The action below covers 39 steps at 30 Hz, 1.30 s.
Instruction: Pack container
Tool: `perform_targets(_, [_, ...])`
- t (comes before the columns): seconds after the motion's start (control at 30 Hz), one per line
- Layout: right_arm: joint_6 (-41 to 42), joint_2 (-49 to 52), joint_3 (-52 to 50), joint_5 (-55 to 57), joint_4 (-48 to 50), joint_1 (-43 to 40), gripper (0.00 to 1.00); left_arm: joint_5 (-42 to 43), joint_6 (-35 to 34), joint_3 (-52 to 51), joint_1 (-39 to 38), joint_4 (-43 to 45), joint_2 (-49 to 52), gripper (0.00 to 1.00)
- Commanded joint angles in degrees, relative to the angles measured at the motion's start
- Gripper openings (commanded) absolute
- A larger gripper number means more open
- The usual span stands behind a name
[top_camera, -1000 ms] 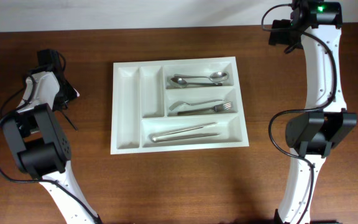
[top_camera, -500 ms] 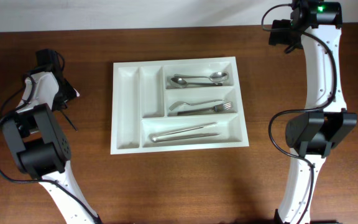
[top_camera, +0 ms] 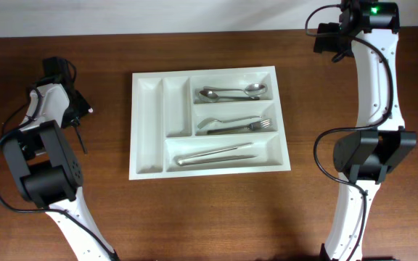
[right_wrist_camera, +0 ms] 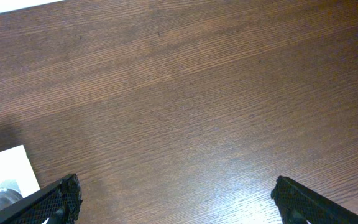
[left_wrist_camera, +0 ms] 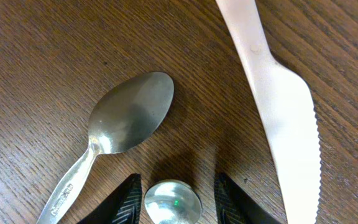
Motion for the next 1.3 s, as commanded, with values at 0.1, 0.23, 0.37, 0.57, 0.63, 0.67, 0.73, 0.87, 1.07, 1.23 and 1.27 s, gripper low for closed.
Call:
perform_targets(0.1, [0.9,-0.9,0.7,0.1,0.2,0.1,0.99,1.5,0.0,-1.5,0.3,-0.7,4.2,0.32])
perform_targets(0.23, [0.9,-0.9,0.7,0.1,0.2,0.1,0.99,1.7,0.0,-1.5,0.3,-0.7,4.2,0.27])
perform_targets(0.37, [0.9,-0.9,0.7,0.1,0.2,0.1,0.99,1.7,0.0,-1.5,0.3,-0.7,4.2,0.22])
perform_targets(0.57, [0.9,-0.9,0.7,0.1,0.2,0.1,0.99,2.0,0.0,-1.5,0.3,-0.9,4.2,0.15])
perform_targets(0.63, [0.9,-0.9,0.7,0.1,0.2,0.1,0.99,2.0,0.0,-1.5,0.3,-0.9,4.2,0.13])
perform_targets(0.67, [0.9,-0.9,0.7,0.1,0.2,0.1,0.99,2.0,0.0,-1.5,0.3,-0.9,4.2,0.13])
perform_targets(0.73, [0.9,-0.9,0.7,0.1,0.2,0.1,0.99,2.0,0.0,-1.5,0.3,-0.9,4.2,0.12])
perform_targets(0.87, [0.9,-0.9,0.7,0.1,0.2,0.1,0.99,2.2,0.0,-1.4,0.3,-0.9,4.2,0.02])
perform_targets(1.07, [0.9,-0.9,0.7,0.1,0.2,0.1,0.99,3.2,0.0,-0.1,0.3,-2.3,4.2,0.02])
perform_targets(1.23, [0.9,-0.9,0.7,0.1,0.2,0.1,0.99,3.0,0.2,4.0,0.3,-5.9,4.2,0.02])
perform_targets(1.27, [0.9,-0.9,0.7,0.1,0.2,0.1,0.99,3.0,0.2,5.0,0.3,-6.8,4.2,0.02])
